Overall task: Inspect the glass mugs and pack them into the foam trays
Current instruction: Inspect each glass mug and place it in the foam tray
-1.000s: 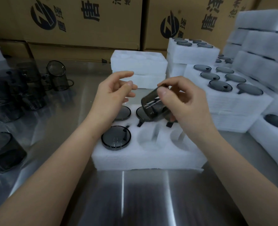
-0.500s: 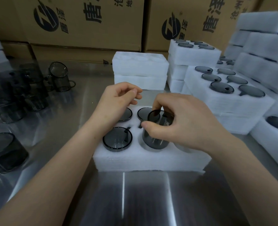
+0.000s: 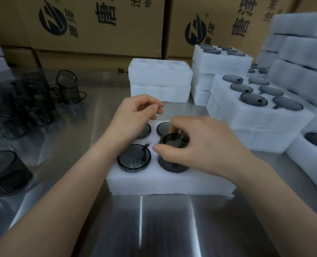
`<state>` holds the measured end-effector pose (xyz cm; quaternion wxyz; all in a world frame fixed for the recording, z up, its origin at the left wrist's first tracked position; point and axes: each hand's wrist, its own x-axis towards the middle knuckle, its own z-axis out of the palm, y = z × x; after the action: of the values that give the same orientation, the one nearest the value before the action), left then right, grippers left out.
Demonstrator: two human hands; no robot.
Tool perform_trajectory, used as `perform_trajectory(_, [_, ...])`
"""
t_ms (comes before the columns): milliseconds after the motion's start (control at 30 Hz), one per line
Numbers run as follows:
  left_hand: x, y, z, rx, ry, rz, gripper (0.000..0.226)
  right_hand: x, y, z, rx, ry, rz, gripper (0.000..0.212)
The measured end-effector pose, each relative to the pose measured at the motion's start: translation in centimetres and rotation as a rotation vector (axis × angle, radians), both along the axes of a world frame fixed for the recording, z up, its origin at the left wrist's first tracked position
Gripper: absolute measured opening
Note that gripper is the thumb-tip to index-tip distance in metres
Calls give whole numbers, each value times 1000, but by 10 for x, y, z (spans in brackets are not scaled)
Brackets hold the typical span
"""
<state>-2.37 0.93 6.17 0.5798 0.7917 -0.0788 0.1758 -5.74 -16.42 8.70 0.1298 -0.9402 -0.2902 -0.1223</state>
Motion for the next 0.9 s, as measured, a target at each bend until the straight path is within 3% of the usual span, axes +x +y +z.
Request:
perform_trajectory(200, [1,0,-1,-2,12,-9,19,-6,10,-14,-146,-43,13,54])
perform_trajectory(400, [2,0,-1,8,1,-7,20,-1,6,-23,-249,277,58,82])
perform_trajectory(900, [4,-2,-3,62,17,6,23,4,12,-23,-306,323,43,77])
